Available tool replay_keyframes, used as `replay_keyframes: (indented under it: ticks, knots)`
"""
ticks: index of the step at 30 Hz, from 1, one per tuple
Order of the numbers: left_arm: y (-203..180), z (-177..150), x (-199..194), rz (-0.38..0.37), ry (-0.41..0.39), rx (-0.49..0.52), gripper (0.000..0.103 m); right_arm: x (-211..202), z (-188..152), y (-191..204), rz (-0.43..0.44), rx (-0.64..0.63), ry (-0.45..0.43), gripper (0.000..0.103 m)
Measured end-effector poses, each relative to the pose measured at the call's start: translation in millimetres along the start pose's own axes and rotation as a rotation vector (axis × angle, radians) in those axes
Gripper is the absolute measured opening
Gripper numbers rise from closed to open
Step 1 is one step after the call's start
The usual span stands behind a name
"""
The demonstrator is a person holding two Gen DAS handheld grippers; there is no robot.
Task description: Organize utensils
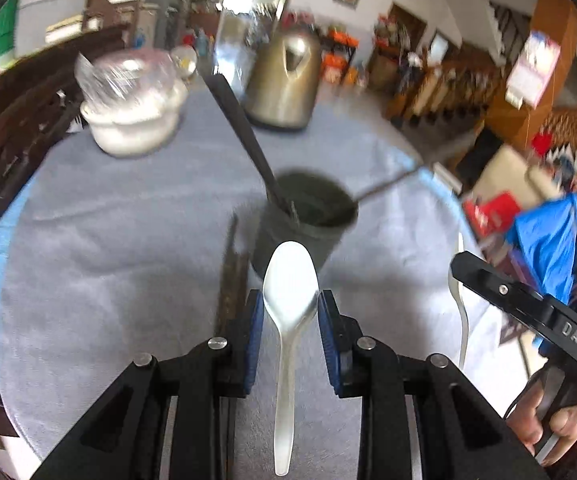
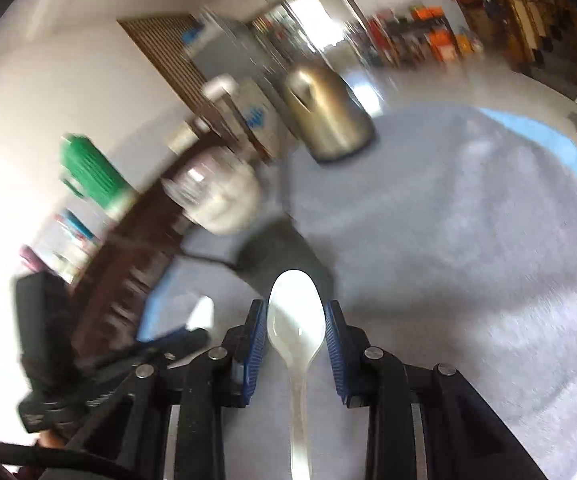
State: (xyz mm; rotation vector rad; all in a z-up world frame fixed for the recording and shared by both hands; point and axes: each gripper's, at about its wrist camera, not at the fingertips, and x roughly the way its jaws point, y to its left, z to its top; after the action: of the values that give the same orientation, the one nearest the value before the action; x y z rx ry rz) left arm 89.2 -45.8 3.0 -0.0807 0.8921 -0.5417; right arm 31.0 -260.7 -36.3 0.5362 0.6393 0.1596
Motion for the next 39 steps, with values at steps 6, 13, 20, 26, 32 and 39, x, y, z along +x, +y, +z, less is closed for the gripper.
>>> replay_keyframes:
  ticks: [6, 13, 20, 26, 32, 39]
  knots:
    - [7, 29, -43, -0.036, -0.155, -0.044, 0.029, -12, 23, 42, 0.094, -0.051, -0.123, 0.032]
    - [11, 73, -81, -0.052, -0.291, -0.055, 0.029, 7, 64, 68, 0.108, -0.056, -0.232, 0.032]
    - [11, 119, -78, -0.081, -0.445, -0.151, 0.029, 47, 99, 80, 0.036, -0.062, -0.315, 0.032]
    - [1, 127, -31, -0.03, -0.521, -0.195, 0.029, 72, 110, 59, -0.031, 0.028, -0.362, 0.032]
    - [2, 117, 10, -0.018, -0.544, -0.271, 0.029, 83, 111, 44, -0.083, 0.036, -0.378, 0.032]
    - [-2, 112, 34, 0.007, -0.555, -0.248, 0.029, 93, 114, 36, -0.102, 0.018, -0.362, 0.032]
